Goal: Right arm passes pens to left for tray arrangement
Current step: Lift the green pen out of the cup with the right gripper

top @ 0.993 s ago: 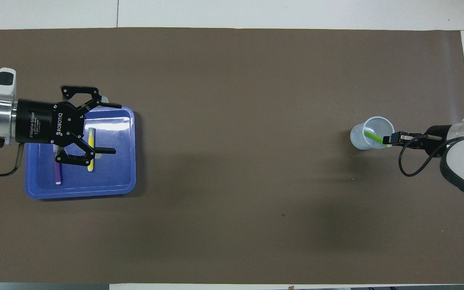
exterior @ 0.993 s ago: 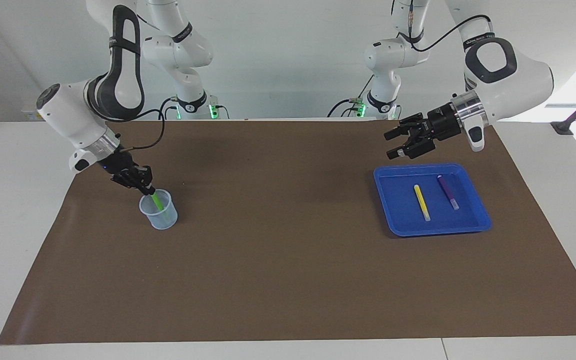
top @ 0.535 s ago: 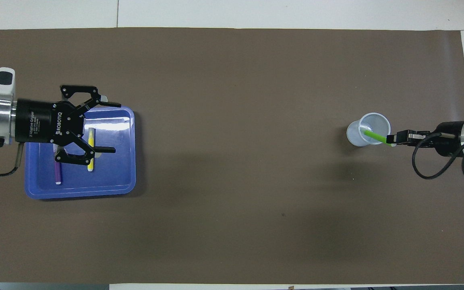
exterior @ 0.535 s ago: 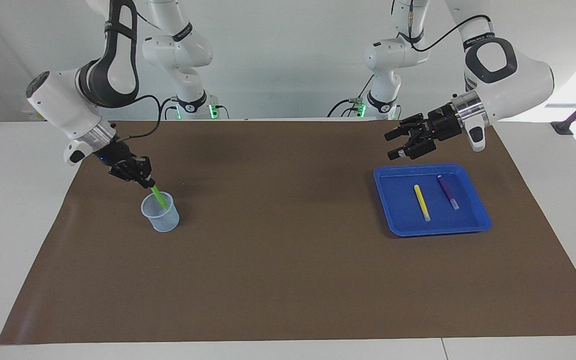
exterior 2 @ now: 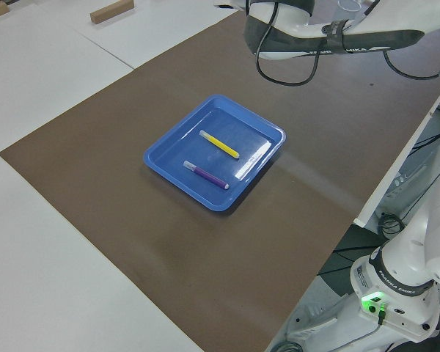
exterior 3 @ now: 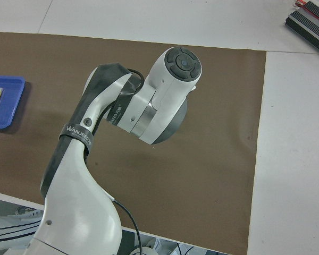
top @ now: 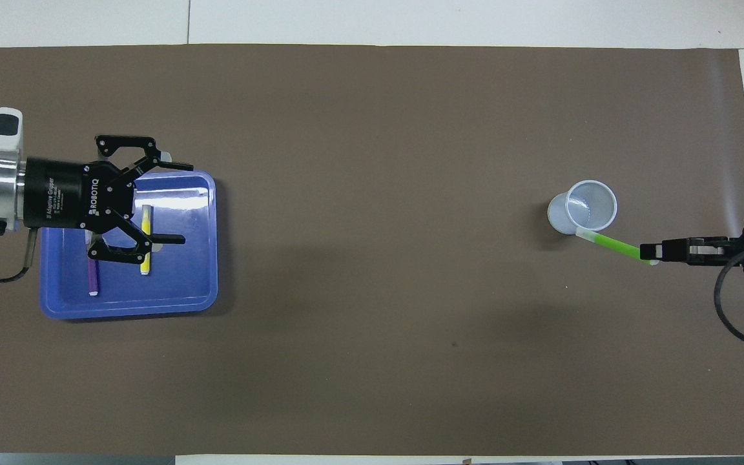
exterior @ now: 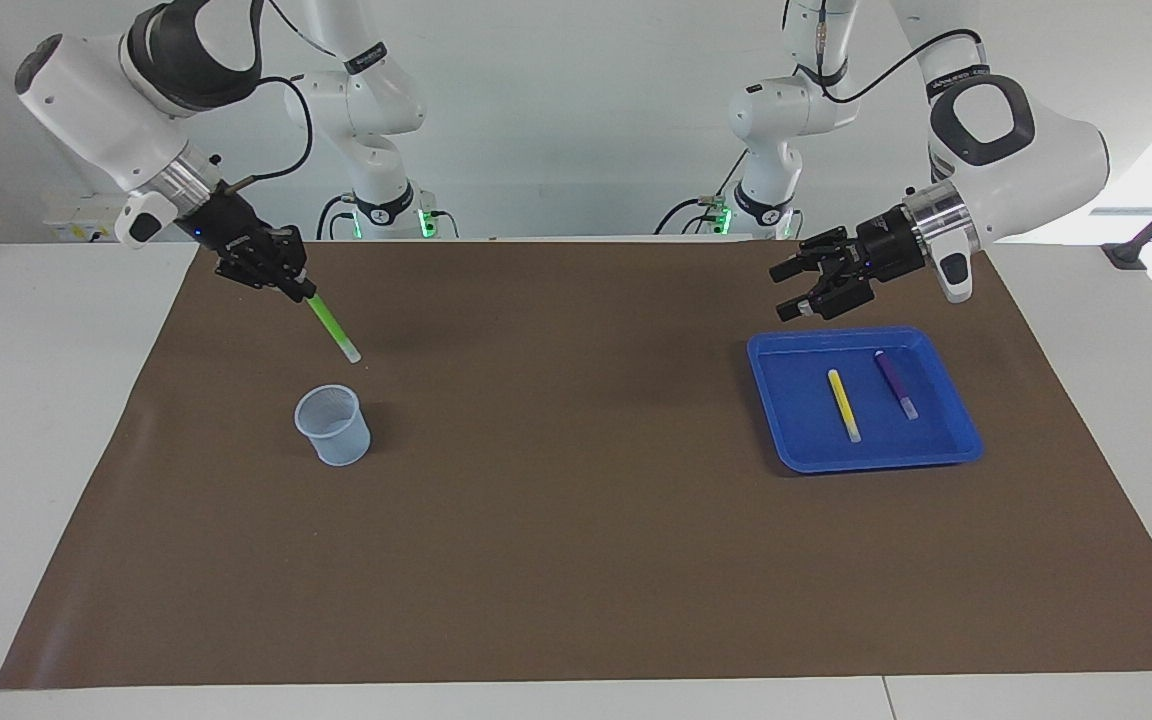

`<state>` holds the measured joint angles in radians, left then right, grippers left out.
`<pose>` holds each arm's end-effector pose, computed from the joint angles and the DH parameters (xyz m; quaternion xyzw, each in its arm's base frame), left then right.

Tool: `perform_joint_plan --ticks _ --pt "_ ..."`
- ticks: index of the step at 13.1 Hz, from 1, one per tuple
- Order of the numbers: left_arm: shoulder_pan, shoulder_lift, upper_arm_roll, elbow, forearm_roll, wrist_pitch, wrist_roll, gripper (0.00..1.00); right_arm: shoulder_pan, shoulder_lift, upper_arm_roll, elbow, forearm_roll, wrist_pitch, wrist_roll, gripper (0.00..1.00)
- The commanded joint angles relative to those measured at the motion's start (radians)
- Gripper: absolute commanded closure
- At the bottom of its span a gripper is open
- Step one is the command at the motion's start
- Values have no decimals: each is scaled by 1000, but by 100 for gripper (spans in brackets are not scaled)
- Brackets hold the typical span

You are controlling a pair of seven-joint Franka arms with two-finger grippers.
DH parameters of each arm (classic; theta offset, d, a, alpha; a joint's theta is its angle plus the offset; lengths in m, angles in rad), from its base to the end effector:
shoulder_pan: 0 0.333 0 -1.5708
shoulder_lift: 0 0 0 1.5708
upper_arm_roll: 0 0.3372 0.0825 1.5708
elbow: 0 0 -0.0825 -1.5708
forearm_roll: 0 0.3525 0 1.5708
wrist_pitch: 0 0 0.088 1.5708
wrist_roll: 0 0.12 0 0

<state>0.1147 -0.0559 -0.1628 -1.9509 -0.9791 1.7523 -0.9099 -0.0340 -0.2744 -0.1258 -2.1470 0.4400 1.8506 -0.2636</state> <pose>0.5038 -0.1110 0.5506 0.7523 0.4759 -0.2636 0.3716 0.4371 -0.0362 0.5406 -0.9741 0.0098 -0.0344 0.2233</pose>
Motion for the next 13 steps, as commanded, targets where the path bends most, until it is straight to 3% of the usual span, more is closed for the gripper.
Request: perform_joint_plan --ticks 1,5,8,10,13 --pt "-29 -35 3 -23 5 26 -17 0 -6 -16 105 24 -21 -7 1 100" --pt "-49 -32 3 -10 16 45 -33 0 -6 -3 309 131 -20 10 -3 100" --pt "-130 -19 -6 30 87 146 -221 0 -6 11 483 174 -9 120 7 100" --pt "-162 -19 -7 29 91 205 -353 0 -6 21 544 209 -4 147 10 100" --pt "-200 -9 -14 46 80 219 -382 0 -4 81 600 320 -4 142 7 100"
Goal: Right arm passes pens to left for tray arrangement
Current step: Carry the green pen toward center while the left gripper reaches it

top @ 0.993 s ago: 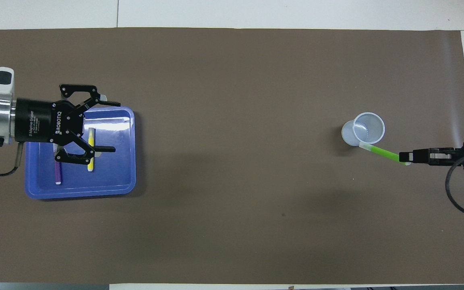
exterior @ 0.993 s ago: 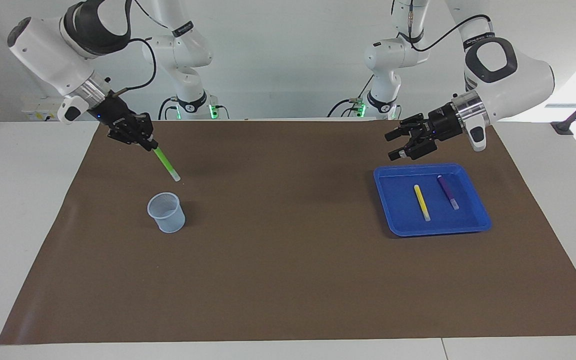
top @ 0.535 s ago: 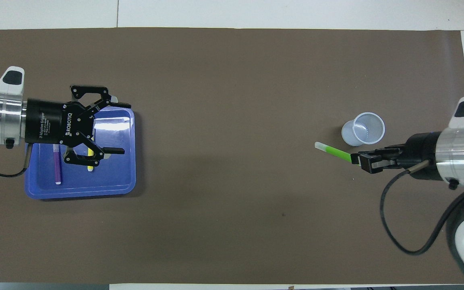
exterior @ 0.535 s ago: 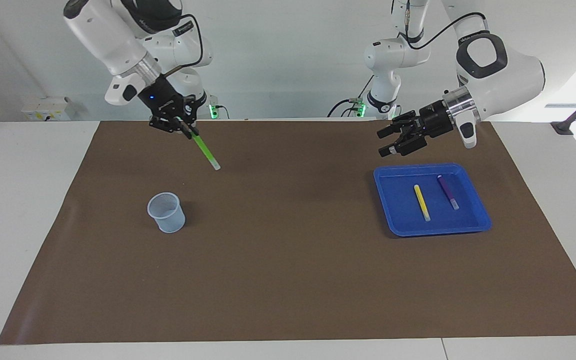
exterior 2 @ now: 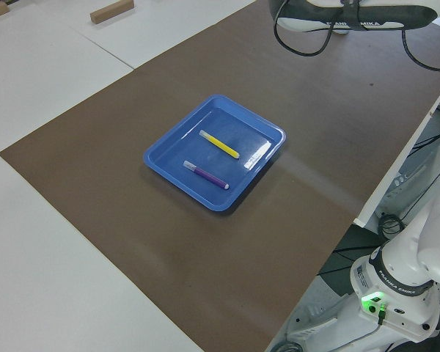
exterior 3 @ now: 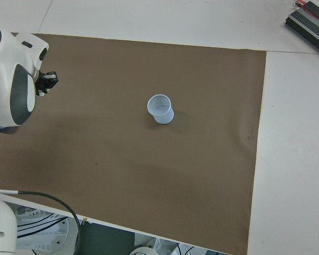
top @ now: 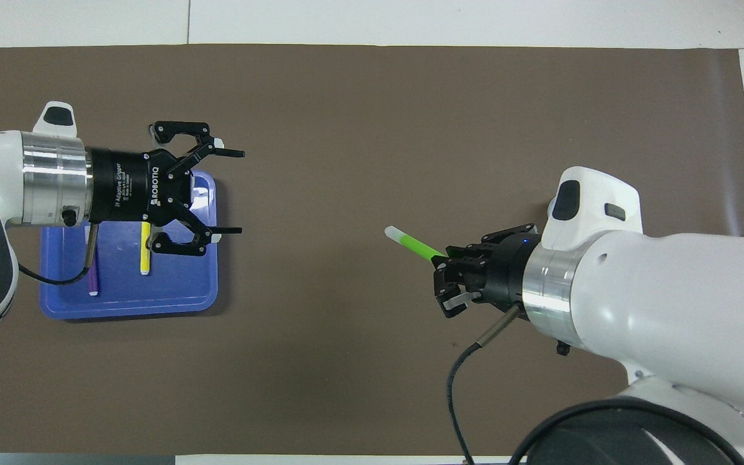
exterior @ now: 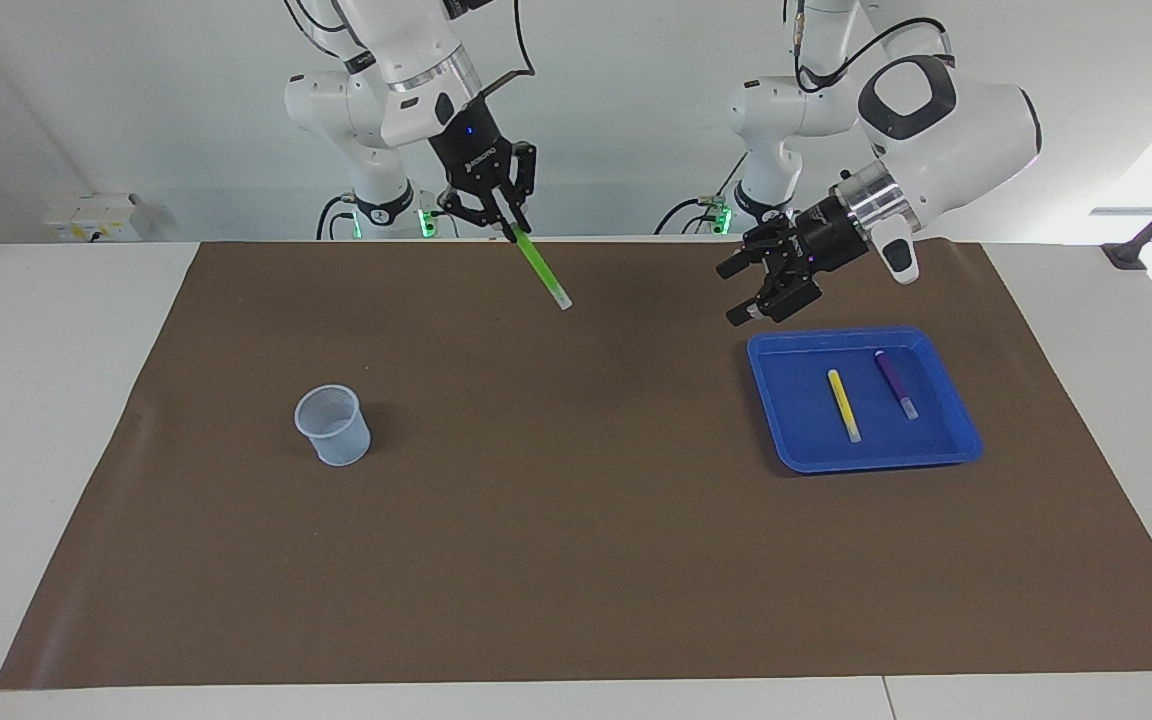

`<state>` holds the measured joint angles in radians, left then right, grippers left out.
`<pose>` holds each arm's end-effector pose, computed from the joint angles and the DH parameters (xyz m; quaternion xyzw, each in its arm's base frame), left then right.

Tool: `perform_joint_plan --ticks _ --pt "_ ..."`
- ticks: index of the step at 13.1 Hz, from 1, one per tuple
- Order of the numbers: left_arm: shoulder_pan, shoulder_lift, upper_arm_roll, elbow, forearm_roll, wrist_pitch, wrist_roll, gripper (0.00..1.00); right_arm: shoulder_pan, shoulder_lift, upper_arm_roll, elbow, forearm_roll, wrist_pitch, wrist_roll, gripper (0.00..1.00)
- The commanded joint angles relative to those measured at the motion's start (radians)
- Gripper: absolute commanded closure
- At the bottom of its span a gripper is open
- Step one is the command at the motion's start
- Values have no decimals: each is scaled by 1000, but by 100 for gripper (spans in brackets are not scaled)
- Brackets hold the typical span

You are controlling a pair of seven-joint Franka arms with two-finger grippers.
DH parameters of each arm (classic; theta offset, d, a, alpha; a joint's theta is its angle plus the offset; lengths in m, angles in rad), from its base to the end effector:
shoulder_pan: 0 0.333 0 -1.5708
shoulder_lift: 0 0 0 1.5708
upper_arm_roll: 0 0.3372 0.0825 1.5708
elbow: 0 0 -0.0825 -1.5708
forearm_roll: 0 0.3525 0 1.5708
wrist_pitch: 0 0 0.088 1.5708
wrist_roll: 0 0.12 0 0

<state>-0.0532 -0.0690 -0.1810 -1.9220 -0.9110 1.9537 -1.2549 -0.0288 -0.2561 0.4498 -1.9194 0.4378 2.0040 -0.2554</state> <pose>0.4995 -0.1857 0.5734 0.7146 0.5648 -0.2443 0.3326 0.4191 0.2512 0.6357 -0.9373 -0.2696 -0.1444 0.1670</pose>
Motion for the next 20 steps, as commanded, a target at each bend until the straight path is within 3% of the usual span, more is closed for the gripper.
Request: perform_joint_plan --ticks 1,4,9,11,17,20 --pt "-63 5 5 18 17 21 -38 0 -10 95 44 132 -2 -10 1 100" --pt "-112 32 3 78 84 27 -125 0 -8 187 95 241 -17 -5 -1 100" --pt "-138 74 -3 191 200 -7 -269 0 -6 288 158 336 -83 -5 2 100" --pt "-186 74 -5 227 295 -57 -326 0 -5 300 170 338 -102 -4 1 100" --pt "-212 55 -8 169 296 -79 -446 0 1 307 191 338 -114 18 1 100" --pt "-201 57 -6 178 294 -108 -440 8 1 305 191 338 -117 16 1 100"
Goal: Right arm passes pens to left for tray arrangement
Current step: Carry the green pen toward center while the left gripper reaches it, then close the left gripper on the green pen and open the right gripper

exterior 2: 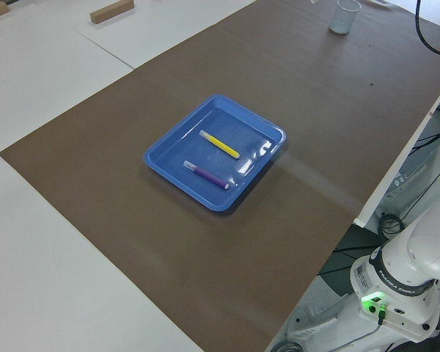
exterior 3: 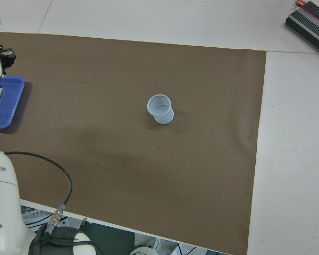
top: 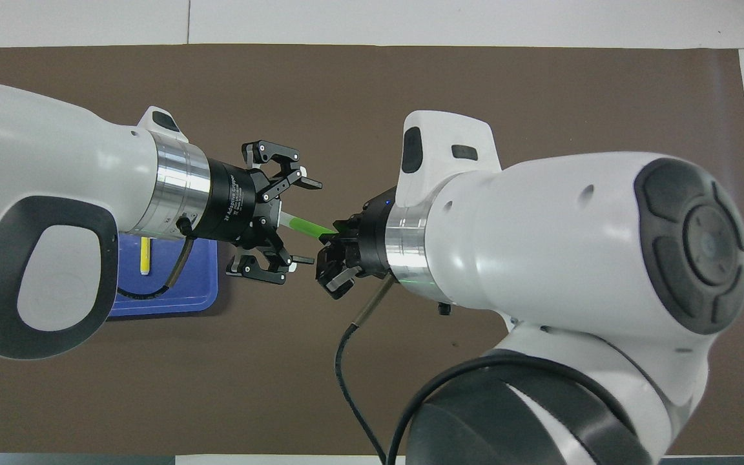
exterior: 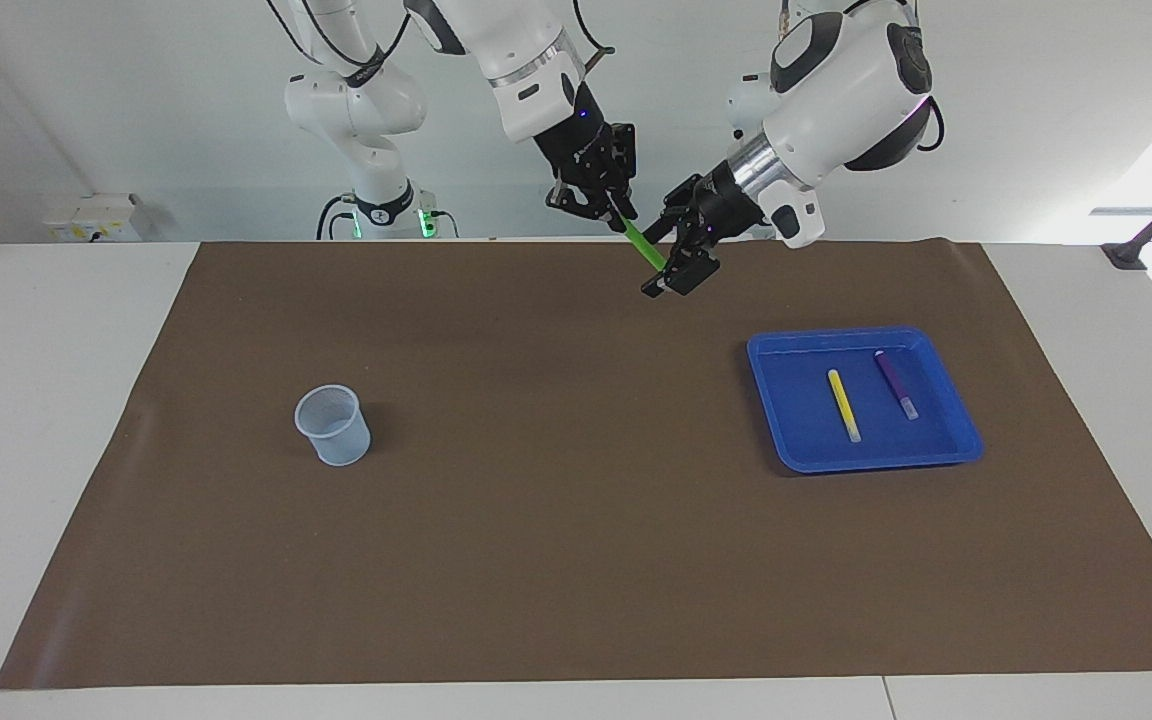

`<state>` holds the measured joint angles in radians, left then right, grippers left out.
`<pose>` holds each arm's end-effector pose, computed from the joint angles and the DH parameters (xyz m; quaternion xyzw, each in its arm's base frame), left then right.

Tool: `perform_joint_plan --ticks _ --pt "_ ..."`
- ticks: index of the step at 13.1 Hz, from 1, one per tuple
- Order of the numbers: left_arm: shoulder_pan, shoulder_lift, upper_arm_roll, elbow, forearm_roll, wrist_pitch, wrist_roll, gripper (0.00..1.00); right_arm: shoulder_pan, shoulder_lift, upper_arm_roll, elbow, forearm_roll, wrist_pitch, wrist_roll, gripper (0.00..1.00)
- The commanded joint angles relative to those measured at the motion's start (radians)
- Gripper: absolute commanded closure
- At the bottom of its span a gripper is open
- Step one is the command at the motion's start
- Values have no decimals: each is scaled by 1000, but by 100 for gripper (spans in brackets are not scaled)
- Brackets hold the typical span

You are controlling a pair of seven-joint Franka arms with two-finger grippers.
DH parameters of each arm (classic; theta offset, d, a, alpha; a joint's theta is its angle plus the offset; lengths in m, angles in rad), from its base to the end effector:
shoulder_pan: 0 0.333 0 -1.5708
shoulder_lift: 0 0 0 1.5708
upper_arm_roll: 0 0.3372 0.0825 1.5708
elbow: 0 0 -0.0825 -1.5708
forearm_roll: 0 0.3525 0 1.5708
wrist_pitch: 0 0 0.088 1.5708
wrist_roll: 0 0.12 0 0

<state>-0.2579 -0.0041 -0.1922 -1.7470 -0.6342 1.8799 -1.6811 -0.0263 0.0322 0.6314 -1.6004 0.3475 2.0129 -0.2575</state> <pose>0.4717 -0.2858 0.6013 0.7312 0.6080 -0.2332 0.2033 0.4626 0.3416 0.6574 -0.8952 -0.3630 -0.1554 0.2067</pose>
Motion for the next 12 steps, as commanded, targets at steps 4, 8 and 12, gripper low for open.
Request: perform_joint_plan --ticks 4,8,12 --pt "3 -8 7 1 16 -48 7 20 0 17 13 19 -28 10 1 100" --pt "5 -7 11 6 15 -68 29 27 2 17 22 19 -35 23 1 100" --pt "58 -10 17 0 -68 -107 139 30 0 17 22 17 -35 23 1 100"
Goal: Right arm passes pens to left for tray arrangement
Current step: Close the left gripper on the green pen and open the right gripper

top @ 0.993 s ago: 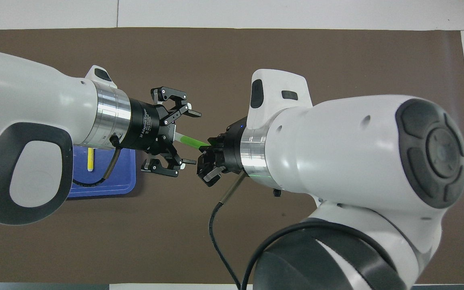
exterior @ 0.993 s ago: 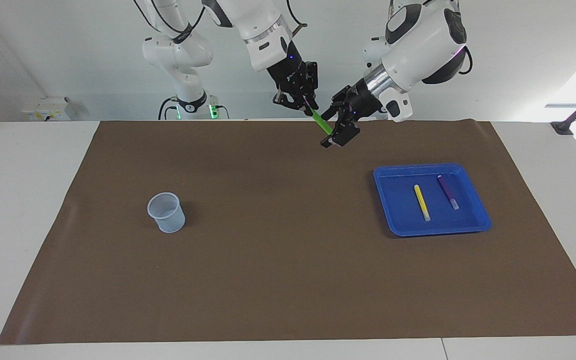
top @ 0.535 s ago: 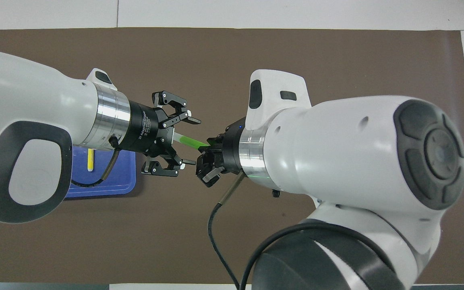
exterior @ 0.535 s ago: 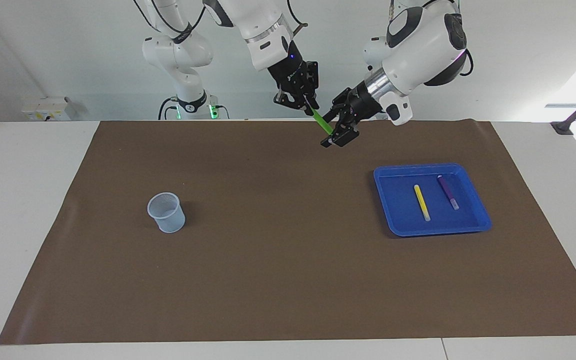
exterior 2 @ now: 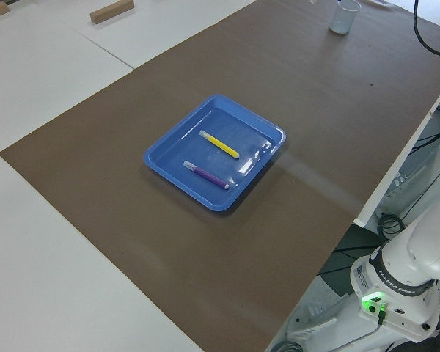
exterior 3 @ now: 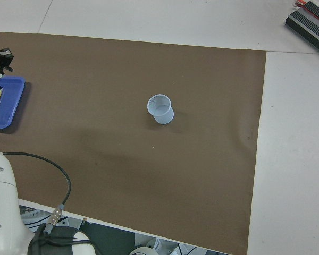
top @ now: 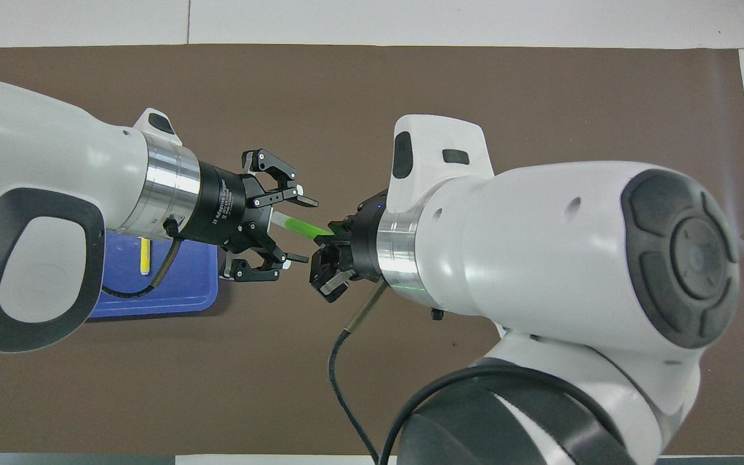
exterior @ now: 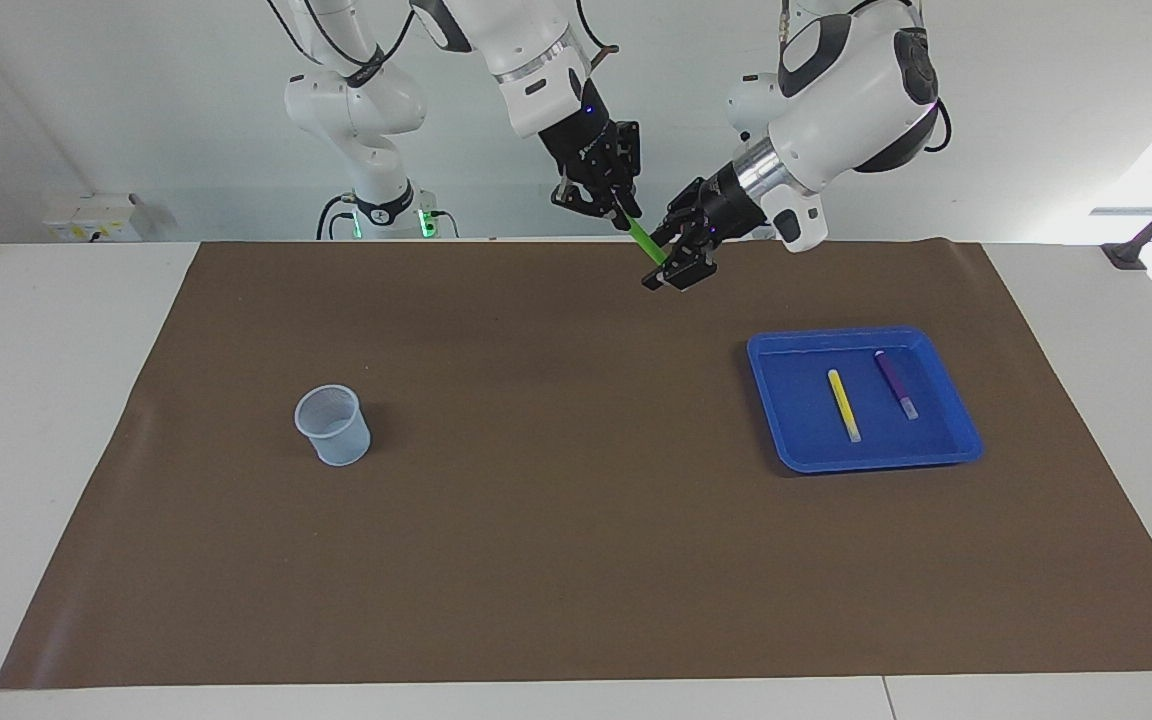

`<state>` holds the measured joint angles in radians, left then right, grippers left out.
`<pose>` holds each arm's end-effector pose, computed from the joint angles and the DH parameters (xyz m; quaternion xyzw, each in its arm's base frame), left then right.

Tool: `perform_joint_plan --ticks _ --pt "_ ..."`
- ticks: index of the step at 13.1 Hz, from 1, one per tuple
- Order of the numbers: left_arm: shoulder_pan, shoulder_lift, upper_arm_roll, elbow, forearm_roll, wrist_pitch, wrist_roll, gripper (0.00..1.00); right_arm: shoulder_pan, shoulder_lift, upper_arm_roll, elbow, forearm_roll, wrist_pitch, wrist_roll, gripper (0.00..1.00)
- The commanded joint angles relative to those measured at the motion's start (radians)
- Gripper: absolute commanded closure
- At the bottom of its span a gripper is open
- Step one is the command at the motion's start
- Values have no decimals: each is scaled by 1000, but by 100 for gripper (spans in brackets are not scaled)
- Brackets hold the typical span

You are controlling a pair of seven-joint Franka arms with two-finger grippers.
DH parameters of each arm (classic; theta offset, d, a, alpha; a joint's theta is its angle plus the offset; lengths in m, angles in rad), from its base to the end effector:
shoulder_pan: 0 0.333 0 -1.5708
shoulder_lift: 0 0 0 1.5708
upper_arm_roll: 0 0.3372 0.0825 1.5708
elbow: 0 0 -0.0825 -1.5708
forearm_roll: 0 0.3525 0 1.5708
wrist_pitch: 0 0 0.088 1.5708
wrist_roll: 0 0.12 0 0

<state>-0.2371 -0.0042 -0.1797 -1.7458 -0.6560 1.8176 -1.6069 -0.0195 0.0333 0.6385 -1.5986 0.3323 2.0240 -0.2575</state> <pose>0.4727 -0.2728 0.5983 0.7461 0.5856 -0.2478 0.1974 0.4597 0.3472 0.6588 -0.8924 -0.3700 -0.1612 0.2019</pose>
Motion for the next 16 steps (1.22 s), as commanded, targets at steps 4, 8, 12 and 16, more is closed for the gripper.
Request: perform_joint_plan --ticks 4,8,12,16 --pt "44 -14 3 -11 -53 -38 79 33 -7 16 15 17 -19 13 1 100" --pt "41 -16 3 -11 -70 -29 82 45 -7 16 15 16 -19 13 1 100" --pt "38 -16 3 -11 -76 -32 114 100 -5 16 15 16 -19 13 1 100" --pt "45 -19 3 -14 -94 -34 157 100 -5 14 15 16 -19 13 3 100"
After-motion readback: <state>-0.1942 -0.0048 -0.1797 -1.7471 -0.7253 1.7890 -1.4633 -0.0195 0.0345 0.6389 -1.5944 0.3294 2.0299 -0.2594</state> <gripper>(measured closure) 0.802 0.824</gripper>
